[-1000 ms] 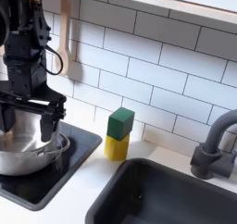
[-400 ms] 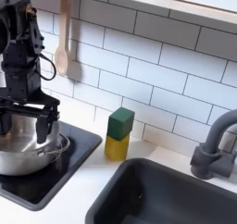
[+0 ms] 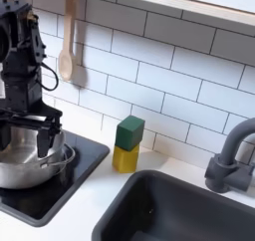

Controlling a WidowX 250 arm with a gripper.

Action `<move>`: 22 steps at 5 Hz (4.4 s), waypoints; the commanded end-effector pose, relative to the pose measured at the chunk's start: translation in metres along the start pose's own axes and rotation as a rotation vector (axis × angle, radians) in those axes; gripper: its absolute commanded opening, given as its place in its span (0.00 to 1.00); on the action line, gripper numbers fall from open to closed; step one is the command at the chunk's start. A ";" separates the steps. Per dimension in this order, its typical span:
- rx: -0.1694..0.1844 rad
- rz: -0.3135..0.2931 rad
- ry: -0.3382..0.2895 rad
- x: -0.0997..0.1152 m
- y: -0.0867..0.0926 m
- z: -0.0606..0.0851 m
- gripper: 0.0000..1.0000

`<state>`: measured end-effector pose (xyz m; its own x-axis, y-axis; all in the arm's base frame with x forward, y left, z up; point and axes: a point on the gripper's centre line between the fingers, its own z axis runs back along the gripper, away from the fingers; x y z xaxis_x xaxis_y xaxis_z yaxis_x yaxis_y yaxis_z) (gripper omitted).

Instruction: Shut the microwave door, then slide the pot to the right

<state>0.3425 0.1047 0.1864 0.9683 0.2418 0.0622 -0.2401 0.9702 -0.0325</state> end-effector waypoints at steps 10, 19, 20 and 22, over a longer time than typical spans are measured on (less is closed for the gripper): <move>0.052 0.193 -0.010 0.038 0.053 -0.003 1.00; 0.065 0.179 0.051 0.041 0.062 -0.017 1.00; 0.071 0.200 0.057 0.042 0.066 -0.018 1.00; 0.095 0.218 0.074 0.044 0.072 -0.021 1.00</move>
<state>0.3699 0.1822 0.1660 0.8959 0.4442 -0.0096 -0.4431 0.8949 0.0537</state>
